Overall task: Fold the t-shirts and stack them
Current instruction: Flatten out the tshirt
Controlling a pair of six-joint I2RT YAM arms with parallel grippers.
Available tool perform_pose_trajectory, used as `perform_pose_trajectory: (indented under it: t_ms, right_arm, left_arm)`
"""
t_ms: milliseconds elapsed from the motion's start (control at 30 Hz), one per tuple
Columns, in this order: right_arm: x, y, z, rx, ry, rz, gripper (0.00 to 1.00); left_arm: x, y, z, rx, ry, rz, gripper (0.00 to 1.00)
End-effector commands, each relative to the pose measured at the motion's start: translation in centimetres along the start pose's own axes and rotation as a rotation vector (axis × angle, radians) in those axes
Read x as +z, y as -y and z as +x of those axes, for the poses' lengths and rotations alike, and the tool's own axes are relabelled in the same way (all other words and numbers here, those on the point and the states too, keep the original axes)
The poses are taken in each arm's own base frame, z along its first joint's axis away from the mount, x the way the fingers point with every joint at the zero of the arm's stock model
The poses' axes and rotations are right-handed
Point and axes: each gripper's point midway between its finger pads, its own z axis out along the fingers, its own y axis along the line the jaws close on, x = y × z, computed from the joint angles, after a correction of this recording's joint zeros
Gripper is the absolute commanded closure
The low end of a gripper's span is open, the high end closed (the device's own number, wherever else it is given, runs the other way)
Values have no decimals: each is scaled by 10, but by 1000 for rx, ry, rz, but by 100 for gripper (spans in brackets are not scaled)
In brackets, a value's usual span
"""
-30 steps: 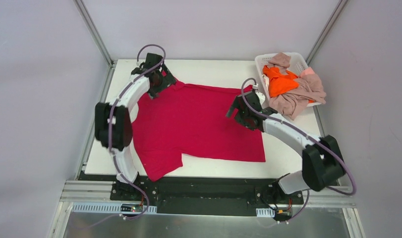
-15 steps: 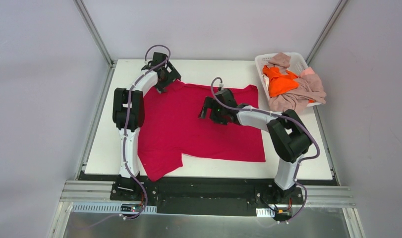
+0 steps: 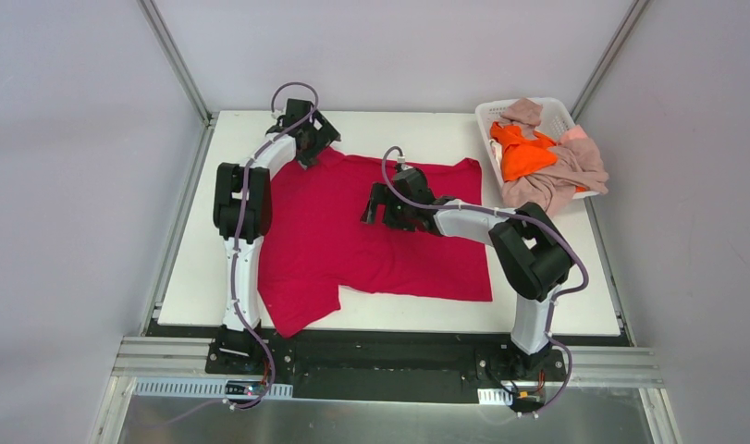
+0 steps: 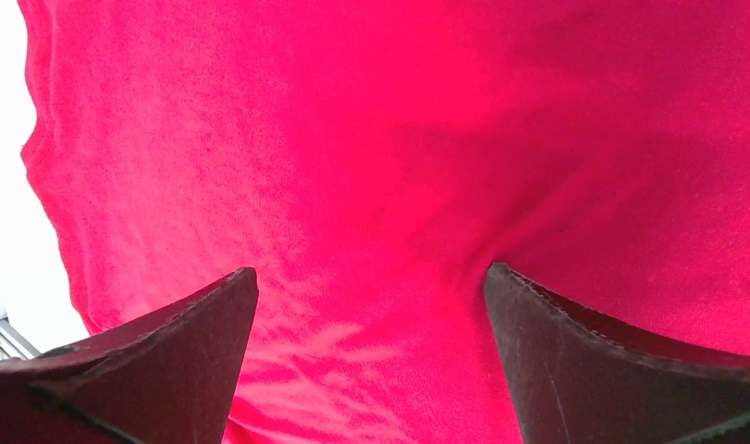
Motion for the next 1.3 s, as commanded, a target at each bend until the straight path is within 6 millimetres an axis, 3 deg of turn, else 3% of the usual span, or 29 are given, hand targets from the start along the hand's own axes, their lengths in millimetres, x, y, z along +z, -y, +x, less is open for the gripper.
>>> perform_pose_trajectory:
  t_ms: [0,167,567,767,833,933,1133,1267]
  right_arm:
    - [11,24,28,-16,-81,67,3]
    - [13,29,34,-38,-104,81,3]
    - [23,43,48,-77,-167,147,4]
    - [25,47,50,-88,-179,160,5]
    - [24,48,52,-87,-186,163,6]
    - [18,49,54,-78,-197,173,6]
    - [2,43,62,-42,-194,137,6]
    - [-11,26,74,-46,-200,100,6]
  left_arm:
    - [11,0,-2,-24,4,12,1]
    - [20,11,-7,-50,16,50,1]
    - [16,69,-28,-96,38,269,1]
    - [22,76,-25,-103,20,304,1]
    - [20,66,-26,-90,50,256,1]
    - [15,24,-28,-107,74,113,1]
    - [-18,-75,13,-89,54,-155,1]
    - [-46,-102,34,-57,29,-210,1]
